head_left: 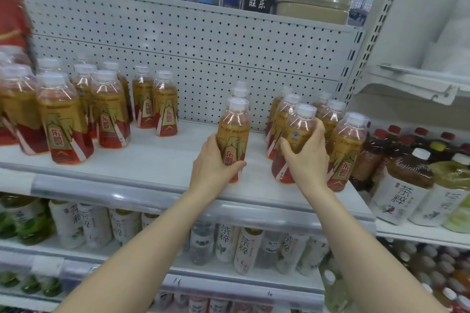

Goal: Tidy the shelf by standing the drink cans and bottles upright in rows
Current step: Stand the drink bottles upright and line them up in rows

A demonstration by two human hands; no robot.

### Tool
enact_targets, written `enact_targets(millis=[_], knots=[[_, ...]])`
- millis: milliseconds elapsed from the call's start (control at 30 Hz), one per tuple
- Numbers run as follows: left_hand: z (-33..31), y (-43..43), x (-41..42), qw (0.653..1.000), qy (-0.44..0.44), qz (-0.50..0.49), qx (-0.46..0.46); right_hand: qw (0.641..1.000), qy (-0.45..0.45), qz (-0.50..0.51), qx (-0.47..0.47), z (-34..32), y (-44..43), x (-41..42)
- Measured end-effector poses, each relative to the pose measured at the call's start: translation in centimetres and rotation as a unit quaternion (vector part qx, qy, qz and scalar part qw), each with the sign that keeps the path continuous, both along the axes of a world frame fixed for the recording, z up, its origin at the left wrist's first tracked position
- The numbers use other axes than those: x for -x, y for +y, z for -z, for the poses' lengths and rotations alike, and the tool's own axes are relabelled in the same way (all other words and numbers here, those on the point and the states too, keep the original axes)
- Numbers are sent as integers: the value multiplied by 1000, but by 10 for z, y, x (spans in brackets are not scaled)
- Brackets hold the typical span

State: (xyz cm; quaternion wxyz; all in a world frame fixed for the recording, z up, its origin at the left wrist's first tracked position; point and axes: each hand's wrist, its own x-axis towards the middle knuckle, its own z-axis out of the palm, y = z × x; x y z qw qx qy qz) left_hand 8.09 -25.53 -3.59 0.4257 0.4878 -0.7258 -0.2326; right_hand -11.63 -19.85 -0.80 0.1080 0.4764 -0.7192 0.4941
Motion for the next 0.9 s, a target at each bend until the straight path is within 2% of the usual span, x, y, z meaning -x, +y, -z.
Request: enact_targets(millis=[233, 400, 533, 600, 700, 900], knots=[[-4, 1, -6, 999, -31, 20, 8, 999, 12, 35, -27, -4, 4, -9], [-11, -2, -21, 995, -75, 67, 8, 991, 17, 83, -108, -14, 13, -21], [-16, -8, -52, 988, -114, 100, 37, 977, 72, 142, -141, -14, 28, -41], [-19, -10, -70, 983, -135, 109, 65, 974, 116, 164, -109, -13, 37, -57], [-21, -15, -109, 973, -163, 120, 111, 975, 164, 144, -36, -10, 43, -98], [-17, -34, -197, 972, -140, 80, 173, 966, 246, 70, 21, 3, 18, -192]])
